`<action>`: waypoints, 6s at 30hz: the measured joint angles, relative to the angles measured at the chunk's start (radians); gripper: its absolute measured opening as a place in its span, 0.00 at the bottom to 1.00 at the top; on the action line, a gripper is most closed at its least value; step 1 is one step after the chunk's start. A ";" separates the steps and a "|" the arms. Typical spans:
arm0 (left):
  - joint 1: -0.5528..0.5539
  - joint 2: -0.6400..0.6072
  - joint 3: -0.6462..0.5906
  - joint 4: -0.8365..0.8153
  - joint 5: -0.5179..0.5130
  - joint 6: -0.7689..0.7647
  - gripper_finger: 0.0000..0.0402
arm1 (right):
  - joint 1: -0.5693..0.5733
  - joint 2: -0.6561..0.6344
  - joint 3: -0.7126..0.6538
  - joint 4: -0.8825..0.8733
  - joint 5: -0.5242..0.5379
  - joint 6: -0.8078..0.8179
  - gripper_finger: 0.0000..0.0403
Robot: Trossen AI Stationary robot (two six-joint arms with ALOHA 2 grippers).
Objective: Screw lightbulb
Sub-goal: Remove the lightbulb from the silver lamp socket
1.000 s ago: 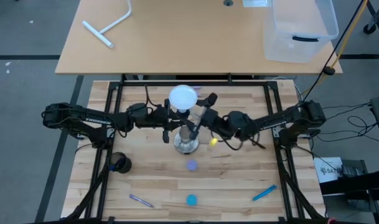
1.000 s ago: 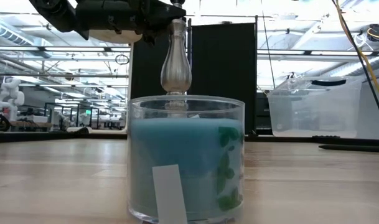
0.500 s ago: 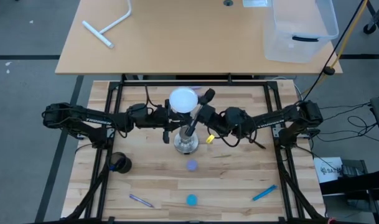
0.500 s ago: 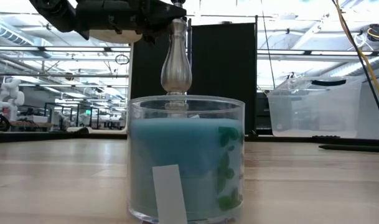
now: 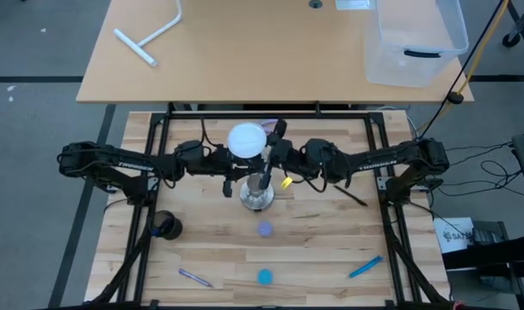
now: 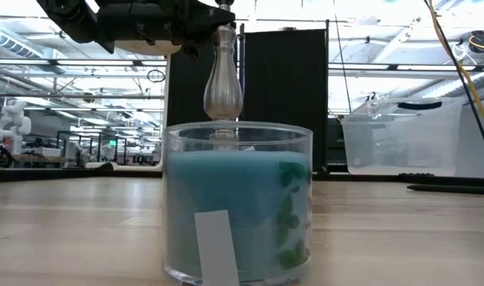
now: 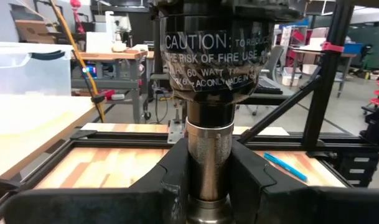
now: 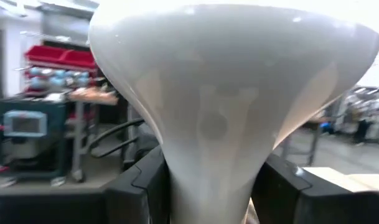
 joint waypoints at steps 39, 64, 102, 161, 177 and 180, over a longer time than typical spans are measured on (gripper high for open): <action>-0.004 0.002 0.006 0.011 0.177 0.024 0.19 | -0.253 0.007 0.093 -0.186 -1.053 0.219 0.41; -0.003 0.001 0.002 -0.001 0.154 0.024 0.19 | -0.269 -0.053 0.105 -0.349 -1.053 0.067 0.74; -0.003 0.001 0.002 -0.004 0.120 0.023 0.19 | 0.132 0.026 0.100 -0.257 0.218 -0.334 0.70; -0.004 0.003 0.004 0.003 0.105 0.002 0.19 | 0.006 -0.040 -0.153 0.158 -0.113 -0.093 0.49; -0.003 -0.001 0.000 -0.004 0.110 0.006 0.19 | 0.007 -0.039 -0.062 -0.001 -0.130 -0.103 0.36; -0.001 -0.001 0.001 -0.001 0.158 0.011 0.19 | 0.005 -0.040 -0.030 -0.074 -0.155 -0.095 0.36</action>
